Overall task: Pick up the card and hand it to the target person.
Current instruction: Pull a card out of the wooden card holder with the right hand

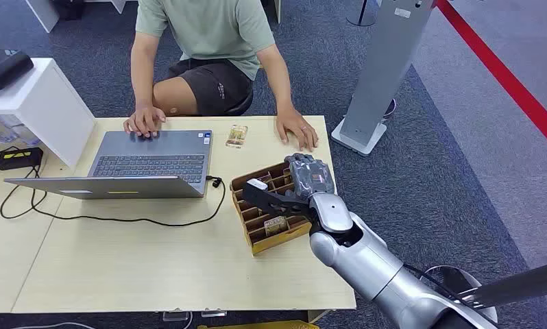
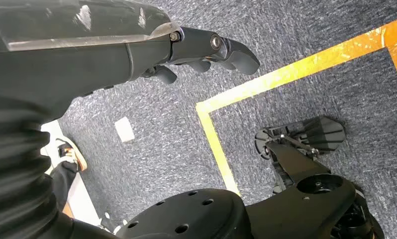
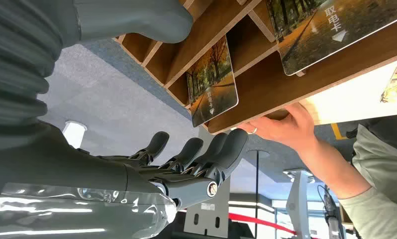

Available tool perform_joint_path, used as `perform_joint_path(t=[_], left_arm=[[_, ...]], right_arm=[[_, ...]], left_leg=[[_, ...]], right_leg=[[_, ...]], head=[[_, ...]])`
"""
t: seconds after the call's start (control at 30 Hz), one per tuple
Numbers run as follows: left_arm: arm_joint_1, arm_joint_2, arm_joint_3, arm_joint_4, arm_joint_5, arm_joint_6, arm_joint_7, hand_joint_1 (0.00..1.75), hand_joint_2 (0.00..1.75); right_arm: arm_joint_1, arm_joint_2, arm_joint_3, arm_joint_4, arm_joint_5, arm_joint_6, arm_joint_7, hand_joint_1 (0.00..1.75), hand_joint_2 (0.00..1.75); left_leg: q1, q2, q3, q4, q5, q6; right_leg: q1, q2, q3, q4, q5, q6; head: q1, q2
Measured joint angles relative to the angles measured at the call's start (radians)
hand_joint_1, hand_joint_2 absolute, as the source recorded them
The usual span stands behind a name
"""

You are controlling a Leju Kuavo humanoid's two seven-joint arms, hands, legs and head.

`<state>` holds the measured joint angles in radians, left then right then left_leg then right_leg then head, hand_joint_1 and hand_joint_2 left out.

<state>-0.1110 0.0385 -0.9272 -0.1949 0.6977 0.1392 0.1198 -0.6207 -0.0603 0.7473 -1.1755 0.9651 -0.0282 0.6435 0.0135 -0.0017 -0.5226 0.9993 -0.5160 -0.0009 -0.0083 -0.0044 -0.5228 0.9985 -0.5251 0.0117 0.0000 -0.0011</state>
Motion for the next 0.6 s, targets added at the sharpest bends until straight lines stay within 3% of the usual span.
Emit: perform_joint_path(t=[0.3, 0.5, 0.6], left_arm=[[0.0, 0.0, 0.0, 0.0, 0.0, 0.0, 0.0, 0.0, 1.75], [0.0, 0.0, 0.0, 0.0, -0.003, -0.001, 0.0, 0.0, 1.75], [-0.002, 0.0, 0.0, 0.0, -0.009, -0.006, 0.001, 0.0, 1.75]], right_arm=[[-0.001, 0.0, -0.001, 0.005, 0.0, 0.0, 0.0, 0.56, 1.75], [-0.001, 0.0, -0.002, 0.007, -0.006, 0.0, 0.0, 0.74, 1.75], [-0.001, -0.001, -0.006, 0.01, -0.018, -0.001, -0.001, 0.92, 1.75]], left_leg=[[0.0, 0.0, 0.0, 0.0, 0.0, 0.0], [0.0, 0.0, 0.0, 0.0, 0.0, 0.0], [0.0, 0.0, 0.0, 0.0, 0.0, 0.0]], right_leg=[[0.0, 0.0, 0.0, 0.0, 0.0, 0.0], [0.0, 0.0, 0.0, 0.0, 0.0, 0.0], [0.0, 0.0, 0.0, 0.0, 0.0, 0.0]], head=[[0.0, 0.0], [0.0, 0.0], [0.0, 0.0]])
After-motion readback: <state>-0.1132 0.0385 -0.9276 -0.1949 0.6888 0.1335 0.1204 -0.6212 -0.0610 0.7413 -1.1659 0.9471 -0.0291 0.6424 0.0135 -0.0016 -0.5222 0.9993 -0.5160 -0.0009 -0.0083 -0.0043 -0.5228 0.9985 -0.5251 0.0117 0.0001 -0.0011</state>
